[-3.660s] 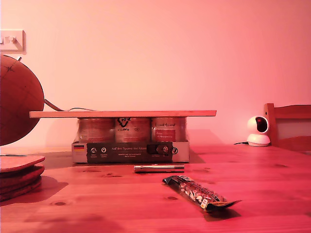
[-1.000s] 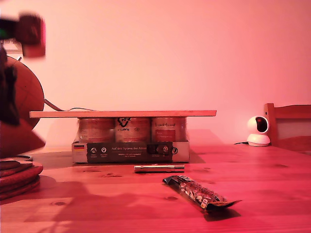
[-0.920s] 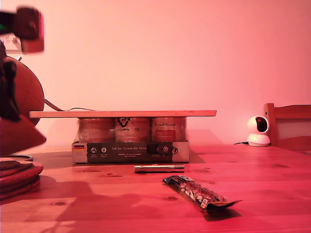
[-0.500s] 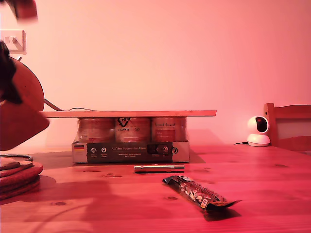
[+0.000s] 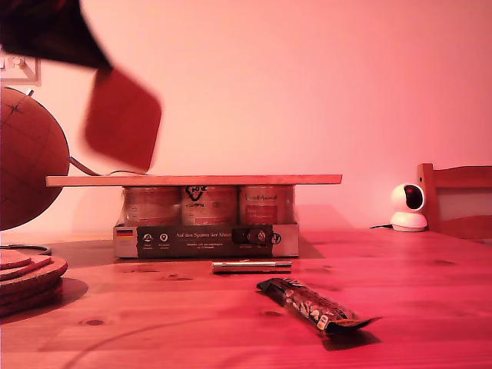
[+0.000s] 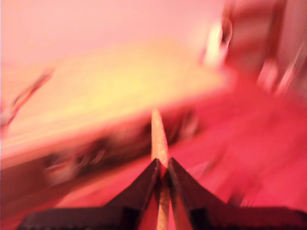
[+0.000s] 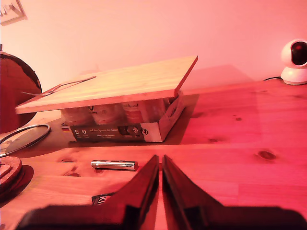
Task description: Pick up the top cork coaster and place it on the shelf behind you
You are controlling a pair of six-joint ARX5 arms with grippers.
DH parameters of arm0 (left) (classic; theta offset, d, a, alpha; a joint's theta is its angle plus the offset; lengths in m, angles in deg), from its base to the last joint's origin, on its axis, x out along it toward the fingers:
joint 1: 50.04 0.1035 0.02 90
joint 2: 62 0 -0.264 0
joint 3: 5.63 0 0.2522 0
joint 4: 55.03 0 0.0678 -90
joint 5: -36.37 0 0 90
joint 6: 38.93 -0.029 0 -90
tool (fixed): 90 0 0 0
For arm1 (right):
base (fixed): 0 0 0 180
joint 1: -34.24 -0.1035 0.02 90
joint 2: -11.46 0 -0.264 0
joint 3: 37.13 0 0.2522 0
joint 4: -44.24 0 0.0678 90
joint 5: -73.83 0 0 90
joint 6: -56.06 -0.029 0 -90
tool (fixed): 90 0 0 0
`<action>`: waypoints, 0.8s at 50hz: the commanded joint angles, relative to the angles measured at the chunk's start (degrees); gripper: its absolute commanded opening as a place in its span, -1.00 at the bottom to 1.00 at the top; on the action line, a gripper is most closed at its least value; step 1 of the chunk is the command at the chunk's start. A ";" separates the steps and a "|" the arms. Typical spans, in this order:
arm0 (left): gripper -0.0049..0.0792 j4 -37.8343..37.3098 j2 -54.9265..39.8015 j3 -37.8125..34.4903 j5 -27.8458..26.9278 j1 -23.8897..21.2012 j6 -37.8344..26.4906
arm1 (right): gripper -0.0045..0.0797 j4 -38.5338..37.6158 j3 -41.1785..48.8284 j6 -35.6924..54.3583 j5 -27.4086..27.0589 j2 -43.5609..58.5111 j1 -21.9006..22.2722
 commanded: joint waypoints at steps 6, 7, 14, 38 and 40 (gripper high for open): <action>-0.93 13.09 -9.22 -0.17 -2.86 0.77 7.37 | -0.92 -0.42 -0.57 -0.15 -0.20 -0.37 -0.24; -0.93 14.56 -10.34 -0.11 -3.10 0.81 7.37 | -0.92 -0.42 -0.57 -0.15 -0.20 -0.37 -0.24; -0.93 24.85 -17.92 0.70 -3.10 1.60 12.28 | -0.92 -0.33 -0.57 -0.15 -0.17 -0.37 -0.24; -0.93 44.52 -44.65 15.98 -1.86 4.79 41.03 | -0.92 0.87 -0.57 -0.20 -0.11 -0.37 -0.24; -0.93 44.48 -46.88 18.08 -1.60 4.83 42.21 | -0.92 0.90 -0.57 -0.20 -0.09 -0.37 -0.24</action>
